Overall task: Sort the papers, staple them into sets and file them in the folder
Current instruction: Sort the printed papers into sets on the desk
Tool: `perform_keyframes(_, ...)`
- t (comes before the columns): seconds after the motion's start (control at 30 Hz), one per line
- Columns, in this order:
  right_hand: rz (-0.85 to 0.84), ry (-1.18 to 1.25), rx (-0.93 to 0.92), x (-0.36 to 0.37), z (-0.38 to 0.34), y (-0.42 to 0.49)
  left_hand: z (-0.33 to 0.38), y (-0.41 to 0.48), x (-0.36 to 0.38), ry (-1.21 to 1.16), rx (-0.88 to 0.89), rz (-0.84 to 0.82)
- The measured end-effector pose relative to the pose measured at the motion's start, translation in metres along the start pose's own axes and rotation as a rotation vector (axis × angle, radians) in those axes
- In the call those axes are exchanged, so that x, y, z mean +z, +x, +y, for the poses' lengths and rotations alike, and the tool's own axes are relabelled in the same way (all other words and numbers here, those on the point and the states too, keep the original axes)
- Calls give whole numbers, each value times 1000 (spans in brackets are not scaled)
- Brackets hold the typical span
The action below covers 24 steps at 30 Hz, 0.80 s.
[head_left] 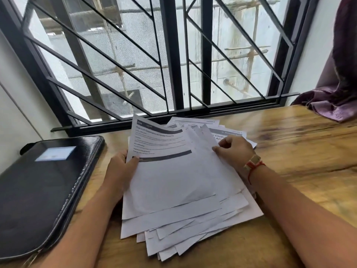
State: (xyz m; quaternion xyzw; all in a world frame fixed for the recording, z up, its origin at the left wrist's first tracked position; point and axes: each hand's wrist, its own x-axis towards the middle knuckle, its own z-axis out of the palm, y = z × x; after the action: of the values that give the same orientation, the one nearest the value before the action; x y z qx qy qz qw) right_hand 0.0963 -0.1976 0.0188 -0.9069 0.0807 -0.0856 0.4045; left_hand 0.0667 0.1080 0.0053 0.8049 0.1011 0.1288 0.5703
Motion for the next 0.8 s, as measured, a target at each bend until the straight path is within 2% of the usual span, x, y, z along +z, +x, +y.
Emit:
perform_keyframes(0.2, 134, 57, 25, -11, 4, 8, -1, 0, 0, 3, -6, 13)
perform_keyframes(0.27, 233, 26, -24, -16, 5, 11, -1, 0, 0, -2, -12, 11)
perform_keyframes(0.43, 644, 148, -262, -24, 1, 9, -3, 1, 0, 19, 4, 18)
perform_keyframes(0.53, 826, 211, -470, -32, -8, 3, -4, 2, 1, 7, 20, 23)
perform_keyframes(0.67, 932, 257, -694, -45, -27, -12, -5, 4, -1, -32, 29, 11)
perform_keyframes(0.8, 992, 293, -818, -56, -40, -26, -6, 7, -1, -66, 38, 16)
